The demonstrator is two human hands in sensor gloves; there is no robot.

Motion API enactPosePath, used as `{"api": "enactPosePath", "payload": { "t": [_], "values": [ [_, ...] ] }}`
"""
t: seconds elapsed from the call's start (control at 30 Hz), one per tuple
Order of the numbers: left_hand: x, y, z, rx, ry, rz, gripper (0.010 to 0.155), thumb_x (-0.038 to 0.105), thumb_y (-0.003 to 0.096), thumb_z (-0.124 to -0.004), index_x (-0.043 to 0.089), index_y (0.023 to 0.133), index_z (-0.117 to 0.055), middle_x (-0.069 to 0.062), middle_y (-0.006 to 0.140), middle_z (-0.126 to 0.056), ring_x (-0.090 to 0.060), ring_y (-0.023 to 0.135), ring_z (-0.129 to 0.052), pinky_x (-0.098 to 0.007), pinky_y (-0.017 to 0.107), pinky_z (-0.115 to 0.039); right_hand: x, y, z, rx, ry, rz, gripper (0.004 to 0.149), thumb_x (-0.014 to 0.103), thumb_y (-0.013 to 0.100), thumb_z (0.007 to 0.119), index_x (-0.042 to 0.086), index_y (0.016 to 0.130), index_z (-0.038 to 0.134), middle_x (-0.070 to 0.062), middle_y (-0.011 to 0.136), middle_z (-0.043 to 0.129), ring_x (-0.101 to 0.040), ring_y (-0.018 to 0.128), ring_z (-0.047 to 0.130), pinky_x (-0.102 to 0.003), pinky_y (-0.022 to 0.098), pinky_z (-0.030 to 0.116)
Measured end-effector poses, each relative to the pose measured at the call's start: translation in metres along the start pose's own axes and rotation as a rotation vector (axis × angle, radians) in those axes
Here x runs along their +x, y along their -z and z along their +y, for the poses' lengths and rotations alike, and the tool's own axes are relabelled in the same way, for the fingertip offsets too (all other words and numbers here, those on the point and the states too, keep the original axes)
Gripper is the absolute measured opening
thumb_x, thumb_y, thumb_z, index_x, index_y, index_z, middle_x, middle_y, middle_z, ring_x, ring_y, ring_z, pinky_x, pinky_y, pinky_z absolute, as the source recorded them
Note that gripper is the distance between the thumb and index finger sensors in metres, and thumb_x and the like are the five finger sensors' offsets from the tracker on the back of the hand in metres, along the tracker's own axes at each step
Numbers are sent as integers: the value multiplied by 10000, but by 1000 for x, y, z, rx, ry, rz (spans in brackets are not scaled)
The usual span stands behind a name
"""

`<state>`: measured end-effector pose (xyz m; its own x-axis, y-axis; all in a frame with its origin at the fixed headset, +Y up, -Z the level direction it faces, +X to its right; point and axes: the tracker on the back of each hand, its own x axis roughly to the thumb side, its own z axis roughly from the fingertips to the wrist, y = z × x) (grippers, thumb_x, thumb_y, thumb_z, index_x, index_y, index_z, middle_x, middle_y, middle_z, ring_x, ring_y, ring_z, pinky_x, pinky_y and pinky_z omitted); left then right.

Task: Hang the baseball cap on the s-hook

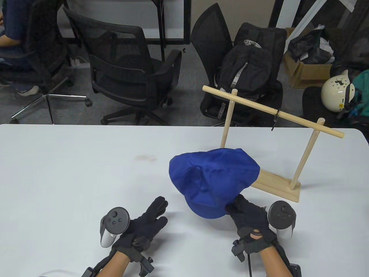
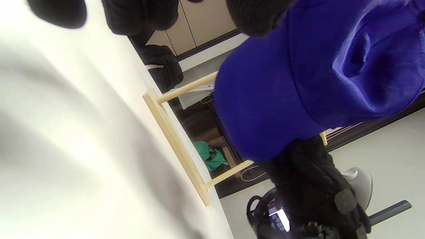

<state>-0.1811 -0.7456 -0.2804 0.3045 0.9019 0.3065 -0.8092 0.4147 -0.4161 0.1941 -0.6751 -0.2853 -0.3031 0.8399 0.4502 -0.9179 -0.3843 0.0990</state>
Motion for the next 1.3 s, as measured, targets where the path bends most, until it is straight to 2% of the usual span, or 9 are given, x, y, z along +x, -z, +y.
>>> {"api": "enactPosePath", "payload": {
  "t": [0.3,0.63,1.0,1.3],
  "values": [
    [-1,0,1,-15,32,3,792,339,621,-715,-67,1199,-358,-378,1225,-515,-631,1074,-623,-788,633,-614,21,17,-47,-131,-90,6,424,75,468,775,-13,881,738,-306,828,880,-475,688,1023,-588,476,898],
    [-2,1,1,-24,36,11,785,331,621,-714,-68,1199,-364,-378,1224,-522,-628,1074,-629,-789,634,-607,-4,21,-90,-219,-126,92,423,72,466,776,-11,879,743,-307,830,879,-477,690,1020,-596,479,890],
    [-2,2,1,-33,40,19,780,330,622,-711,-63,1200,-364,-376,1225,-523,-624,1076,-629,-792,635,-603,-44,16,-102,-272,-95,183,422,75,468,780,-6,881,746,-305,831,881,-478,696,1017,-596,482,888],
    [-3,2,2,-37,49,29,778,328,623,-710,-62,1201,-365,-377,1225,-524,-625,1075,-632,-792,636,-601,-80,5,-98,-283,-67,284,417,70,466,781,-7,874,750,-312,837,875,-490,707,1009,-603,486,881]
  ]
}}
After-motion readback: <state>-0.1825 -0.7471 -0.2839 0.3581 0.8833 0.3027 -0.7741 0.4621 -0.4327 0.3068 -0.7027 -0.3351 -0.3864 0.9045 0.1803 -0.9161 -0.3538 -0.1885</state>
